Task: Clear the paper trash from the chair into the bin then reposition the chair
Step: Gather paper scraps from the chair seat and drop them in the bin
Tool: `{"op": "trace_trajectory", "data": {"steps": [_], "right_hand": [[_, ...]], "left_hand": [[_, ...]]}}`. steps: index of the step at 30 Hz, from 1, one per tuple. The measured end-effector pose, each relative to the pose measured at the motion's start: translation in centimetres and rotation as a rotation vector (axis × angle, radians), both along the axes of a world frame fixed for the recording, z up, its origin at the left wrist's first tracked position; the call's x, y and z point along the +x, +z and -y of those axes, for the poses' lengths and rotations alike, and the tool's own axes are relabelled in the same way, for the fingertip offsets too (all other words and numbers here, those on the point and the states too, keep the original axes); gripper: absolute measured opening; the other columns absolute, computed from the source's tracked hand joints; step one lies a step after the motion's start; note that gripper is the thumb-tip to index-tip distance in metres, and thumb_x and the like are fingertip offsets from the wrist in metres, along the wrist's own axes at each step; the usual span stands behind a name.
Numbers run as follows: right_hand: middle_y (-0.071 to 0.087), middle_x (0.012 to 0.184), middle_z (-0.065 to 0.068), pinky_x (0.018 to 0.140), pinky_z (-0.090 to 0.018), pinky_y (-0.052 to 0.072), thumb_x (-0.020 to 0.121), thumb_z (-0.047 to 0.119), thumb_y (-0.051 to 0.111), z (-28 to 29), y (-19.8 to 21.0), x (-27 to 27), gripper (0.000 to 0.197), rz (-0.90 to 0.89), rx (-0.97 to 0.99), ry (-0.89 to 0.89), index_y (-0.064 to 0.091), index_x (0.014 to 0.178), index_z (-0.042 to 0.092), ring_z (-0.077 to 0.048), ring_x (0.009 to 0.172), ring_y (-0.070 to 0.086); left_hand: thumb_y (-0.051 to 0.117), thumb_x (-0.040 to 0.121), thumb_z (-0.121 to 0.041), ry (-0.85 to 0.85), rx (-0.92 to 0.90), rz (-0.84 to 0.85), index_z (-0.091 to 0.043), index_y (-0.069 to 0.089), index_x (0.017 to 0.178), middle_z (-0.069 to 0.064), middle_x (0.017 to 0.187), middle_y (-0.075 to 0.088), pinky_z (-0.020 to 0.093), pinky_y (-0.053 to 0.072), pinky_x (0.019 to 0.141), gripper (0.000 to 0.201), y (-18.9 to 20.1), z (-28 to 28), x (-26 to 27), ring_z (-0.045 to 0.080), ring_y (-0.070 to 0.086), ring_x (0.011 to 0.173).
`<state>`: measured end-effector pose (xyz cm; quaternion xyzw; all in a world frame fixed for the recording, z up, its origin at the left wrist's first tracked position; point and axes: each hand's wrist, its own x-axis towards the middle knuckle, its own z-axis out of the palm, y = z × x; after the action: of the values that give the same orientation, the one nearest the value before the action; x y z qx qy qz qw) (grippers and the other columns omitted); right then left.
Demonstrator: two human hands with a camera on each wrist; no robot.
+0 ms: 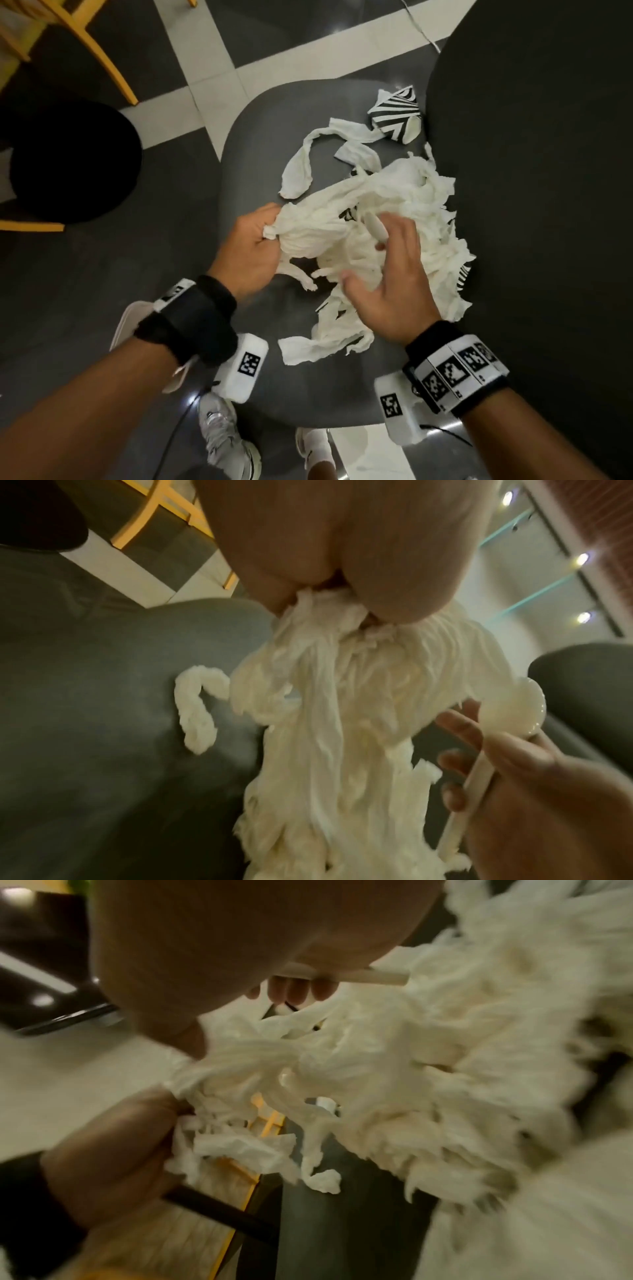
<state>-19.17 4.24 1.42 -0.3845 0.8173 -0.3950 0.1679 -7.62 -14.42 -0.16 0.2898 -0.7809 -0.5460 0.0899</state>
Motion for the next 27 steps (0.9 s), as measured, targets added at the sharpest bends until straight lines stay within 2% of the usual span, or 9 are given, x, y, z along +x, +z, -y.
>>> {"op": "trace_trajectory", "data": {"steps": [3,5,9,11,15,18,20,23,27], "right_hand": [[0.03,0.16,-0.004,0.116,-0.037,0.028,0.062,0.064,0.079,3.2,1.2,1.6,0.118,-0.209,0.127,0.25,0.028,0.155,0.012,-0.027,0.142,0.035],[0.038,0.157,0.004,0.105,-0.043,0.034,0.069,0.062,0.073,5.6,1.2,2.5,0.103,-0.22,0.288,0.317,0.028,0.154,0.026,-0.027,0.139,0.036],[0.069,0.098,-0.003,0.076,-0.04,0.041,0.086,0.023,0.052,9.1,-0.6,5.4,0.014,-0.206,0.469,0.294,0.045,0.095,0.03,-0.036,0.098,0.063],[0.07,0.095,-0.008,0.069,-0.036,0.042,0.086,0.018,0.049,10.7,-0.2,7.6,0.019,-0.095,0.347,0.23,0.051,0.105,0.019,-0.035,0.091,0.063],[0.065,0.106,0.014,0.088,-0.019,0.048,0.09,0.026,0.046,15.5,2.3,15.5,0.034,0.389,-0.059,0.139,0.055,0.121,0.018,0.0,0.1,0.061],[0.066,0.104,0.001,0.084,-0.026,0.055,0.097,0.023,0.054,18.5,2.5,22.1,0.018,0.71,-0.099,0.142,0.055,0.114,0.02,-0.007,0.097,0.065],[0.057,0.106,0.006,0.092,-0.032,0.05,0.097,0.034,0.051,19.7,1.1,25.5,0.022,0.485,0.013,0.302,0.054,0.117,0.025,-0.012,0.103,0.057],[0.044,0.135,0.004,0.11,-0.043,0.036,0.079,0.057,0.048,20.7,-2.6,28.6,0.064,0.225,0.272,0.523,0.045,0.137,0.032,-0.018,0.128,0.04],[0.056,0.136,0.016,0.104,-0.028,0.05,0.086,0.04,0.071,21.8,-7.5,31.9,0.063,0.595,0.273,0.677,0.04,0.14,0.042,-0.002,0.127,0.054]], "left_hand": [[0.054,0.09,0.008,-0.116,0.14,-0.078,0.0,0.065,0.076,0.005,0.073,0.061,0.035,0.046,0.059,0.02,3.8,1.3,2.6,0.02,0.058,0.065],[0.055,0.086,0.006,-0.15,0.194,-0.123,-0.011,0.062,0.068,-0.011,0.067,0.053,0.022,0.04,0.059,0.026,5.6,1.9,4.5,0.003,0.05,0.062],[0.054,0.086,0.002,0.072,0.165,-0.175,-0.003,0.061,0.073,0.004,0.07,0.059,0.028,0.044,0.061,0.016,6.4,4.9,9.6,0.009,0.055,0.067],[0.052,0.089,0.007,0.236,0.14,-0.166,-0.001,0.067,0.089,0.002,0.081,0.069,0.027,0.052,0.068,0.017,5.2,6.5,12.6,0.009,0.066,0.078],[0.049,0.09,-0.003,0.405,0.451,-0.06,-0.017,0.059,0.132,-0.004,0.12,0.07,0.03,0.054,0.095,0.045,2.3,6.2,17.6,0.006,0.066,0.111],[0.033,0.103,-0.025,0.511,0.887,-0.132,-0.016,0.081,0.09,-0.001,0.081,0.076,0.018,0.056,0.067,0.051,1.6,5.2,20.7,0.006,0.072,0.074],[0.033,0.102,-0.034,0.606,1.09,-0.245,-0.017,0.081,0.065,0.002,0.07,0.075,0.019,0.056,0.06,0.063,0.1,4.9,23.4,0.011,0.073,0.066],[0.063,0.086,-0.045,0.76,1.091,-0.239,-0.017,0.08,0.081,0.009,0.09,0.076,0.032,0.056,0.079,0.032,-1.5,6.4,28.0,0.02,0.072,0.087],[0.057,0.087,-0.048,0.872,0.978,-0.086,-0.02,0.077,0.091,0.01,0.092,0.076,0.037,0.052,0.076,0.034,-5.3,8.3,33.6,0.025,0.072,0.092]]}}
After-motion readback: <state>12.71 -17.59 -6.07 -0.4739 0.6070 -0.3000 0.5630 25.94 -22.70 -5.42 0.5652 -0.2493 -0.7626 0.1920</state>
